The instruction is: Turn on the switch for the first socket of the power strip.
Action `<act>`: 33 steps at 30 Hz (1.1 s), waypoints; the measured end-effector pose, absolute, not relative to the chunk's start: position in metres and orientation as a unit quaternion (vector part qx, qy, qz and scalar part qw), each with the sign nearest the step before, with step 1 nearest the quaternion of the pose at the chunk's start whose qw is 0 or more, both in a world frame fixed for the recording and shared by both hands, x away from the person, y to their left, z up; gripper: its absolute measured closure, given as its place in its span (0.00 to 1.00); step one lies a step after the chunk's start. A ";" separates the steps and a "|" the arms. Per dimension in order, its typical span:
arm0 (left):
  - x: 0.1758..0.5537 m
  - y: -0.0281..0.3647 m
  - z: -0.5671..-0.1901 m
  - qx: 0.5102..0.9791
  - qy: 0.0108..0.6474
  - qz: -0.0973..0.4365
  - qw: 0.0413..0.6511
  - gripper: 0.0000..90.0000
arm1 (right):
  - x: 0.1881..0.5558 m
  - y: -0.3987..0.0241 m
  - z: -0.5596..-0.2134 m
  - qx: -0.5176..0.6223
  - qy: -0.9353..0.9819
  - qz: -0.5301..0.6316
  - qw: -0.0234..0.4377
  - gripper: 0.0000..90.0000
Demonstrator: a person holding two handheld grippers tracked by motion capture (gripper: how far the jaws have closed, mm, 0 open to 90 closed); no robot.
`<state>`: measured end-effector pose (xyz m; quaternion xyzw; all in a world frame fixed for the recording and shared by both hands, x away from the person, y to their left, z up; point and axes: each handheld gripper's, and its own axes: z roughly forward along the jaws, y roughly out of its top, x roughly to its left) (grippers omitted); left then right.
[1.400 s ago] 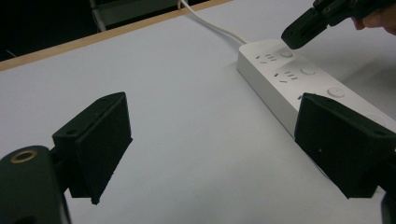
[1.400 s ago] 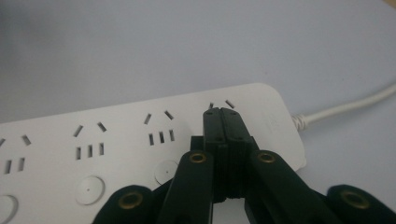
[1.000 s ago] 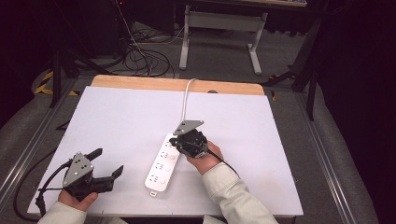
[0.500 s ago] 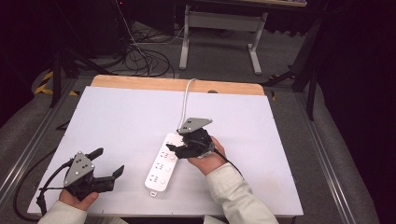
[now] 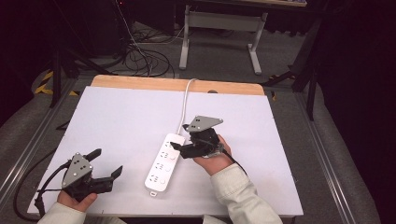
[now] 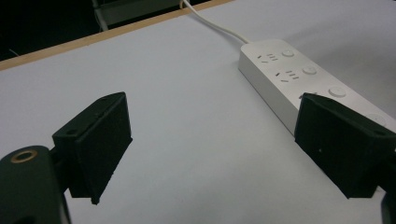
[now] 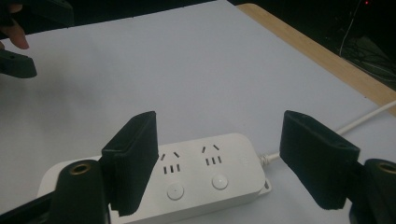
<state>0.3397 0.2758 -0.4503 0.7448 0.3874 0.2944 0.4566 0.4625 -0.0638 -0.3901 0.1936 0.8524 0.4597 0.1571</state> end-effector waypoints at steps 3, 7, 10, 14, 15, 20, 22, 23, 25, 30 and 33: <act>0.340 0.276 -0.450 0.745 0.387 0.294 0.456 0.13 | 0.460 -0.069 -0.387 0.194 0.848 0.466 0.160 0.30; 0.341 0.275 -0.450 0.744 0.388 0.291 0.459 0.13 | 0.456 -0.078 -0.383 0.196 0.843 0.473 0.166 0.29; 0.341 0.274 -0.451 0.745 0.387 0.291 0.459 0.13 | 0.453 -0.084 -0.383 0.199 0.839 0.476 0.171 0.27; 0.342 0.274 -0.450 0.746 0.386 0.291 0.459 0.13 | 0.449 -0.092 -0.383 0.199 0.836 0.479 0.176 0.25; 0.342 0.274 -0.450 0.746 0.386 0.291 0.459 0.13 | 0.448 -0.094 -0.383 0.199 0.835 0.482 0.177 0.25; 0.342 0.274 -0.450 0.746 0.384 0.293 0.458 0.13 | 0.444 -0.108 -0.382 0.203 0.827 0.490 0.184 0.22; 0.343 0.273 -0.450 0.745 0.385 0.291 0.460 0.13 | 0.441 -0.114 -0.382 0.202 0.825 0.493 0.188 0.20; 0.343 0.273 -0.450 0.746 0.384 0.291 0.460 0.13 | 0.440 -0.117 -0.382 0.202 0.823 0.495 0.190 0.19; 0.343 0.273 -0.450 0.747 0.382 0.292 0.459 0.13 | 0.437 -0.124 -0.381 0.207 0.819 0.500 0.193 0.18; 0.344 0.272 -0.450 0.746 0.383 0.290 0.460 0.13 | 0.431 -0.139 -0.383 0.208 0.814 0.506 0.193 0.13; 0.344 0.272 -0.450 0.746 0.384 0.289 0.461 0.13 | 0.428 -0.147 -0.386 0.210 0.814 0.505 0.195 0.10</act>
